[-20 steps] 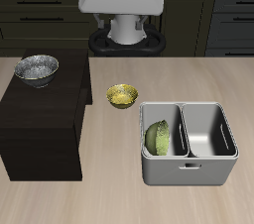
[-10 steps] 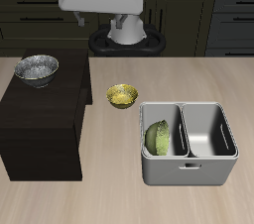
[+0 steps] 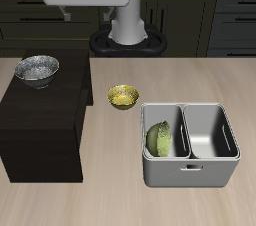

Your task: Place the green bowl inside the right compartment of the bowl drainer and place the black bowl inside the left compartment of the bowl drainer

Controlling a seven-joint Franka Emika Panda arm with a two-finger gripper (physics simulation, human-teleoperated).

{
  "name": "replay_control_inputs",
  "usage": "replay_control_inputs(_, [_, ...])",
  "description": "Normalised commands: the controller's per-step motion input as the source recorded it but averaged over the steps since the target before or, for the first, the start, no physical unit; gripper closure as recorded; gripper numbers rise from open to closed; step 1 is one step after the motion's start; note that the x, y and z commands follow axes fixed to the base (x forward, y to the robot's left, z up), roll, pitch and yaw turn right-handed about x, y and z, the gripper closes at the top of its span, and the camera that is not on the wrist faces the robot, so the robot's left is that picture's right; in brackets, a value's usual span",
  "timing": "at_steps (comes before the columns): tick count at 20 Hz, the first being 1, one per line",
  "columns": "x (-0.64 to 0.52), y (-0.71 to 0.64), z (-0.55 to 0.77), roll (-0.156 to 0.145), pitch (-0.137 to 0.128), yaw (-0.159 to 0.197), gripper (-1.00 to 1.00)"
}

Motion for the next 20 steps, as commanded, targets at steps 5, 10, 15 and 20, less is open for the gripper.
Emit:
replay_control_inputs(5, [0.01, -0.33, 0.13, 0.000, -0.012, 0.021, -1.00])
replay_control_inputs(10, [0.05, -0.21, 0.06, -0.001, -0.004, 0.015, -1.00])
replay_control_inputs(15, [0.11, -0.21, 0.03, -0.010, -0.007, -0.021, -1.00])
replay_control_inputs(20, [0.13, -0.10, -0.06, -0.005, 0.000, -0.013, -1.00])
